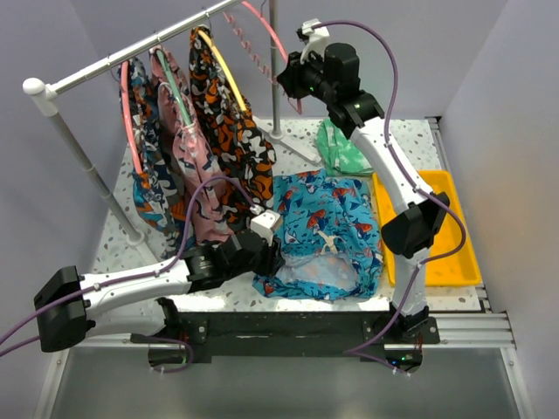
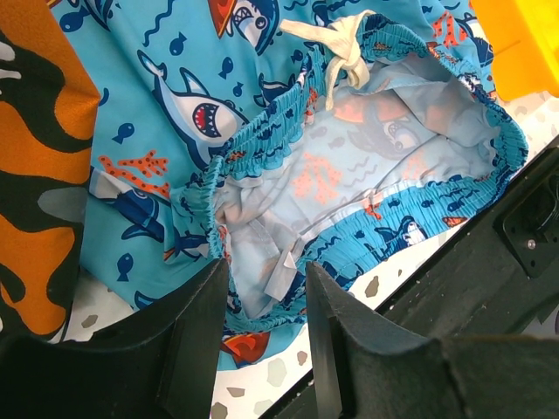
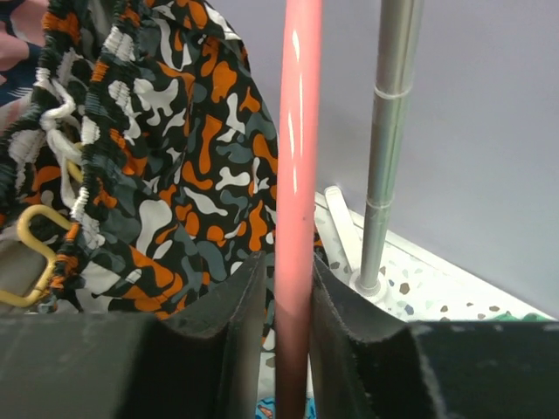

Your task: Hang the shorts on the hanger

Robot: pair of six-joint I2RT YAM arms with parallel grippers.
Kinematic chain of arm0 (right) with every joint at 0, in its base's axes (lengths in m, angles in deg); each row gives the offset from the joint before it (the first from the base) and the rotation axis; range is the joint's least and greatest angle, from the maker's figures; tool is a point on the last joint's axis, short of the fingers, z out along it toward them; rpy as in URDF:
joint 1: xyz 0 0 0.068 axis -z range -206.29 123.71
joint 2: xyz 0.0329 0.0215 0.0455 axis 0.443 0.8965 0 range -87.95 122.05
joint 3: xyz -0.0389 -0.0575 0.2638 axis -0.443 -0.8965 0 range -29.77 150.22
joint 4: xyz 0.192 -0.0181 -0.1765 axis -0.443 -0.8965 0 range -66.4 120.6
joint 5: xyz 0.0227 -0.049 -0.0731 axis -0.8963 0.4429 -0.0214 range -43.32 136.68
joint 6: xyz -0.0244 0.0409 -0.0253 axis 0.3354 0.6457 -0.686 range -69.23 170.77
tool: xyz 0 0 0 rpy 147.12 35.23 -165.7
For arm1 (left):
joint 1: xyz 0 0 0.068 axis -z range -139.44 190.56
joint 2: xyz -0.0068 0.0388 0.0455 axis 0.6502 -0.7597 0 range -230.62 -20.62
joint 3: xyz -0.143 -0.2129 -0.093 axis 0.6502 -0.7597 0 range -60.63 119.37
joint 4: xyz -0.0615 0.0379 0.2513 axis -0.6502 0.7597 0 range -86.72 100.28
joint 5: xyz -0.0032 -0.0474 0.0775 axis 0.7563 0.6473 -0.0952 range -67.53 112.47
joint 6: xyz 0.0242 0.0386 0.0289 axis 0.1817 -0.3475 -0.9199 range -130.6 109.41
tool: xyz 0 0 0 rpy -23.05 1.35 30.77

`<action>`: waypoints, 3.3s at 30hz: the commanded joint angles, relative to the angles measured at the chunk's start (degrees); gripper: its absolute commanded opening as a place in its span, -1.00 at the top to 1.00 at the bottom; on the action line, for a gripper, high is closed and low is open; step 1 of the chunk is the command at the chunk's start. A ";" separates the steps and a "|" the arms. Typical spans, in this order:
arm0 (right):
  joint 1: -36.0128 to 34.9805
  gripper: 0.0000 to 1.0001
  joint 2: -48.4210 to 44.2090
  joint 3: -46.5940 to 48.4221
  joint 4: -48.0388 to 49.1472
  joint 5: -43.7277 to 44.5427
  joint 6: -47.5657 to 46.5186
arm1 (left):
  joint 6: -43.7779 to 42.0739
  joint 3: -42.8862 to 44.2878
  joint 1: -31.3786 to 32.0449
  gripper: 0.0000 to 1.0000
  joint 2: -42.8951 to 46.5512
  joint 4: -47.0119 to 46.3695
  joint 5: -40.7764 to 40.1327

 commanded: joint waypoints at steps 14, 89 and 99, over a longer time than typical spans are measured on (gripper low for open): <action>-0.40 1.00 -5.65 1.48 5.75 1.06 -2.14 | -1.70 2.84 0.19 0.09 1.32 -0.75 -0.21; -0.22 1.00 -86.87 -53.36 -67.99 -18.36 16.59 | 6.04 3.97 1.42 0.98 -10.28 -0.14 -11.89; -0.22 1.00 -88.62 -59.08 -65.44 -16.69 13.25 | 2.96 7.68 1.42 1.00 -9.49 4.61 -15.15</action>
